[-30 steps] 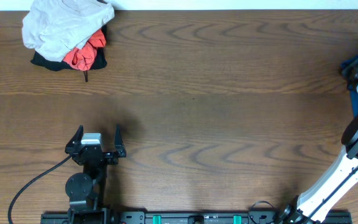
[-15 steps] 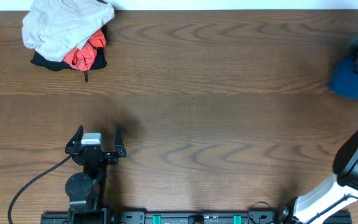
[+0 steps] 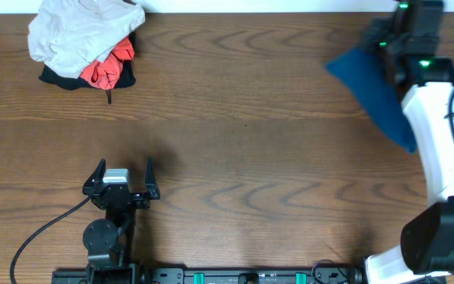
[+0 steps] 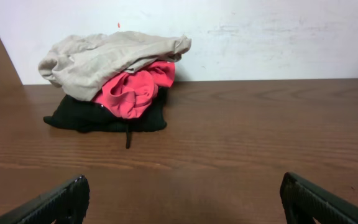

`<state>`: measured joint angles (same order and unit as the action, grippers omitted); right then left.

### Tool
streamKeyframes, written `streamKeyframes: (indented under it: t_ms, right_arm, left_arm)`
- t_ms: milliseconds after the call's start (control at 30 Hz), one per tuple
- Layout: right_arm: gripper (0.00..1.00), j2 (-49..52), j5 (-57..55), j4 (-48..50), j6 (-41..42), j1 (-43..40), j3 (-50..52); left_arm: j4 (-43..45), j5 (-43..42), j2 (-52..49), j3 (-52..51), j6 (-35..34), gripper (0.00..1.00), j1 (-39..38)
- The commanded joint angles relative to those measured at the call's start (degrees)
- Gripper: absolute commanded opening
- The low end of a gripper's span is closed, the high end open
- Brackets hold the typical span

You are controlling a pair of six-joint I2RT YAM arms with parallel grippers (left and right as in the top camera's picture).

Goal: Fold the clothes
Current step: 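Drag the teal shirt leftward onto the table center with right gripper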

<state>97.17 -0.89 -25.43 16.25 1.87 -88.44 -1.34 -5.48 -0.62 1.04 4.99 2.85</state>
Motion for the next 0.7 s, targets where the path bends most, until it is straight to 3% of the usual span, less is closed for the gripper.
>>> streamKeyframes:
  t_ms: [0, 500, 533, 633, 667]
  right_arm:
    - [0.01, -1.25, 3.54, -0.96, 1.57, 5.73, -0.79]
    - [0.08, 2.84, 3.5, -2.16, 7.21, 27.23, -0.72]
    - [0.11, 3.43, 3.5, -2.05, 7.45, 27.87, -0.72]
    - [0.39, 5.73, 3.48, -1.55, 7.23, 29.86, -0.72]
    - [0.43, 6.29, 3.5, -1.42, 7.04, 30.32, -0.72]
  left_arm:
    - [-2.14, -1.4, 0.39, -0.81, 0.94, 0.98, 0.2]
    - [-2.14, -1.4, 0.39, -0.81, 0.94, 0.98, 0.2]
    - [-2.14, -1.4, 0.39, -0.81, 0.94, 0.98, 0.2]
    - [-2.14, -1.4, 0.39, -0.81, 0.94, 0.98, 0.2]
    - [-2.14, -1.4, 0.39, -0.81, 0.94, 0.98, 0.2]
